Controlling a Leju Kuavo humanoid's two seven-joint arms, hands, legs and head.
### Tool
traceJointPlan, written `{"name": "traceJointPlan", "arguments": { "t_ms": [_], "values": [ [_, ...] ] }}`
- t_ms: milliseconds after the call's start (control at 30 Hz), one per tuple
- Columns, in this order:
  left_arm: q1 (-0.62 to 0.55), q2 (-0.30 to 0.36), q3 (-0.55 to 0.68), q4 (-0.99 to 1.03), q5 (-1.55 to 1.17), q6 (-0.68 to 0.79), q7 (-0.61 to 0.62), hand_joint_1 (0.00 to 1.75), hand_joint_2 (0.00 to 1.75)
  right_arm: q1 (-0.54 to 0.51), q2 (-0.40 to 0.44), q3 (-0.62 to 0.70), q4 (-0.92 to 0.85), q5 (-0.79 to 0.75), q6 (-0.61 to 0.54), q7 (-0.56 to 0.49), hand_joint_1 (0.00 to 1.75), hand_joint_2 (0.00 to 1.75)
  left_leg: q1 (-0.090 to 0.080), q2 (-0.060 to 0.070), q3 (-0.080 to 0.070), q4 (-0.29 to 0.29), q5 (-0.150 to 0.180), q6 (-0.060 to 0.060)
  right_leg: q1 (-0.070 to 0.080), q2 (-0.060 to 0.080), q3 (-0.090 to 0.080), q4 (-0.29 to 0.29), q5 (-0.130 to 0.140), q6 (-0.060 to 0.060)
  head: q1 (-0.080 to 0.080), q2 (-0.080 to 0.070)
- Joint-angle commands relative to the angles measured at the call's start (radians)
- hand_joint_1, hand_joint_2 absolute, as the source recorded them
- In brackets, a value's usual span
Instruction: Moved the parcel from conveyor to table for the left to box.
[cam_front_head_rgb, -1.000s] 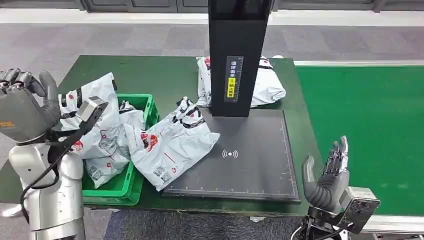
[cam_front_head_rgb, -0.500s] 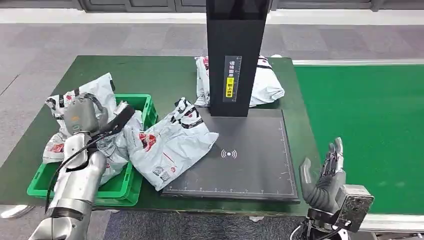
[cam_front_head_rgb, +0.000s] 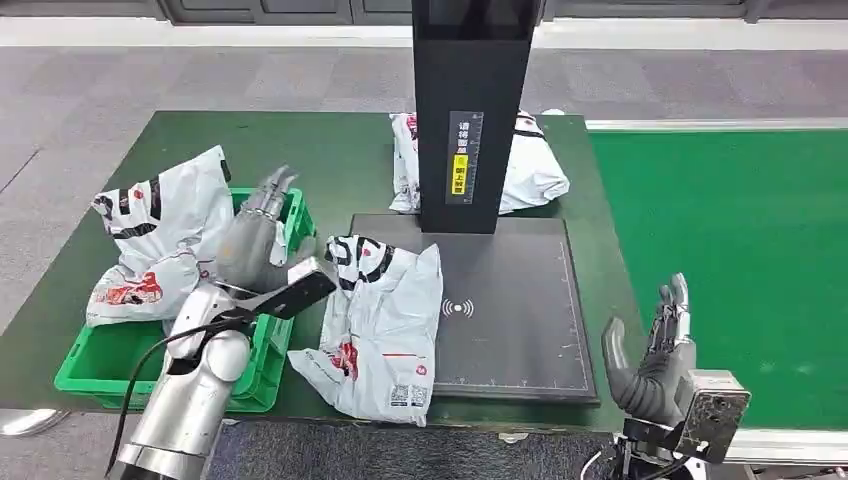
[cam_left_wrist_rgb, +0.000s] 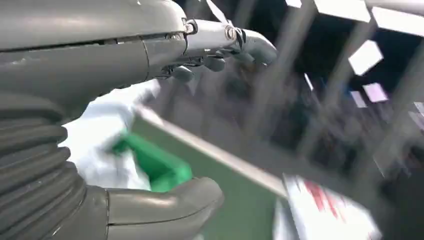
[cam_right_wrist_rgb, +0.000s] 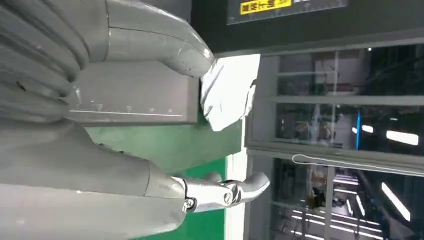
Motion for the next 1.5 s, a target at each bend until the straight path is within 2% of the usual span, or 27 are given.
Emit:
{"name": "traceJointPlan", "arguments": {
  "t_ms": [33, 100, 167, 233, 333, 400, 467, 633, 767, 867, 900, 1067, 1100, 1133, 1333, 1500],
  "values": [
    [-0.001, 0.005, 0.033, -0.069, 0.015, 0.133, 0.066, 0.00, 1.75, -0.001, 0.016, -0.045, 0.042, 0.016, -0.007, 0.007, 0.00, 1.75, 0.000, 0.000, 0.001, -0.001, 0.000, 0.001, 0.001, -0.001, 0.001, -0.001, 0.000, 0.000, 0.000, 0.000],
    [0.002, 0.015, 0.021, -0.079, -0.007, 0.129, 0.067, 0.00, 1.75, -0.012, 0.006, -0.036, 0.057, 0.021, -0.003, 0.008, 0.00, 1.75, 0.001, 0.001, 0.002, -0.001, 0.000, 0.001, 0.002, 0.000, 0.003, -0.003, 0.001, 0.000, 0.000, 0.000],
    [0.017, 0.060, -0.080, -0.085, -0.063, -0.036, 0.034, 0.00, 1.75, -0.049, -0.012, -0.032, 0.094, 0.017, 0.014, 0.012, 0.00, 1.75, 0.001, 0.001, 0.003, -0.003, 0.000, 0.001, 0.002, 0.000, 0.004, -0.004, 0.001, 0.001, 0.000, 0.000],
    [0.026, 0.052, -0.091, -0.077, -0.071, -0.031, 0.036, 0.00, 1.75, -0.061, -0.012, -0.036, 0.108, 0.015, 0.017, 0.012, 0.00, 1.75, 0.001, 0.002, 0.003, -0.002, 0.000, 0.001, 0.003, 0.001, 0.003, -0.004, 0.001, 0.001, 0.000, 0.000],
    [0.010, 0.081, -0.234, 0.002, -0.205, -0.151, 0.038, 0.00, 1.75, -0.063, -0.011, -0.051, 0.108, 0.019, 0.041, 0.010, 0.00, 1.75, 0.001, 0.000, 0.003, -0.003, 0.001, 0.001, 0.002, -0.001, 0.005, -0.005, 0.001, 0.001, 0.000, 0.000],
    [0.000, 0.080, -0.281, 0.052, -0.206, -0.193, 0.015, 0.00, 1.75, -0.059, -0.009, -0.059, 0.102, 0.026, 0.056, 0.012, 0.00, 1.75, 0.001, -0.002, 0.003, -0.004, 0.002, 0.001, 0.001, -0.002, 0.005, -0.005, 0.001, 0.001, 0.000, 0.000],
    [0.002, 0.080, -0.287, 0.059, -0.199, -0.200, 0.007, 0.00, 1.75, -0.057, -0.008, -0.061, 0.101, 0.027, 0.058, 0.012, 0.00, 1.75, 0.000, -0.004, 0.003, -0.004, 0.002, 0.001, 0.001, -0.005, 0.006, -0.005, 0.001, 0.001, 0.000, 0.000],
    [-0.001, 0.084, -0.284, 0.057, -0.196, -0.202, 0.003, 0.00, 1.75, -0.057, -0.007, -0.061, 0.100, 0.027, 0.058, 0.012, 0.00, 1.75, 0.000, 0.000, 0.003, -0.003, 0.000, 0.001, 0.001, -0.001, 0.004, -0.004, 0.001, 0.000, 0.000, 0.000],
    [-0.014, 0.111, -0.330, 0.074, -0.124, -0.331, -0.076, 0.00, 1.75, -0.052, -0.009, -0.073, 0.095, 0.027, 0.066, 0.014, 0.00, 1.75, 0.000, -0.001, 0.004, -0.004, 0.001, 0.001, 0.001, -0.002, 0.005, -0.005, 0.001, 0.000, 0.000, 0.000],
    [-0.036, 0.110, -0.345, 0.115, -0.125, -0.345, -0.078, 0.00, 1.75, -0.043, -0.008, -0.081, 0.084, 0.024, 0.066, 0.015, 0.00, 1.75, 0.000, -0.003, 0.003, -0.003, 0.001, 0.001, 0.002, -0.004, 0.005, -0.005, 0.001, 0.000, 0.000, 0.000],
    [-0.055, 0.111, -0.360, 0.152, -0.132, -0.389, -0.057, 0.00, 1.75, -0.041, -0.005, -0.086, 0.079, 0.024, 0.066, 0.016, 0.00, 1.75, 0.000, -0.003, 0.003, -0.003, 0.001, 0.001, 0.002, -0.004, 0.005, -0.005, 0.001, 0.001, 0.000, 0.000],
    [-0.149, 0.071, -0.429, 0.388, -0.204, -0.419, -0.008, 0.00, 1.75, -0.020, 0.006, -0.091, 0.057, 0.033, 0.062, 0.023, 0.00, 1.75, -0.001, -0.006, 0.002, -0.002, 0.002, 0.001, 0.001, -0.006, 0.004, -0.003, 0.000, 0.001, 0.000, 0.000],
    [-0.178, 0.055, -0.453, 0.471, -0.207, -0.417, -0.023, 1.52, 1.75, -0.024, 0.005, -0.088, 0.061, 0.034, 0.063, 0.025, 0.00, 1.75, 0.000, -0.006, 0.002, -0.003, 0.002, 0.001, 0.001, -0.007, 0.004, -0.003, 0.000, 0.001, 0.000, 0.000],
    [-0.192, 0.044, -0.467, 0.515, -0.207, -0.415, -0.035, 1.75, 1.75, -0.027, 0.005, -0.085, 0.064, 0.035, 0.064, 0.027, 0.00, 1.75, 0.000, -0.005, 0.002, -0.003, 0.002, 0.001, 0.002, -0.006, 0.005, -0.004, 0.001, 0.001, 0.000, 0.000],
    [-0.214, 0.010, -0.522, 0.607, -0.205, -0.410, -0.061, 1.75, 1.75, -0.033, 0.007, -0.079, 0.070, 0.037, 0.054, 0.032, 0.00, 1.75, 0.000, -0.002, 0.003, -0.003, 0.001, 0.001, 0.001, -0.003, 0.005, -0.004, 0.001, 0.001, 0.000, 0.000],
    [-0.253, -0.017, -0.585, 0.693, -0.259, -0.405, -0.010, 1.75, 1.75, -0.033, 0.008, -0.080, 0.068, 0.039, 0.046, 0.033, 0.00, 1.75, -0.001, -0.003, 0.005, -0.002, 0.001, 0.001, 0.001, -0.004, 0.007, -0.003, 0.000, 0.001, 0.000, 0.000]
  ]
}}
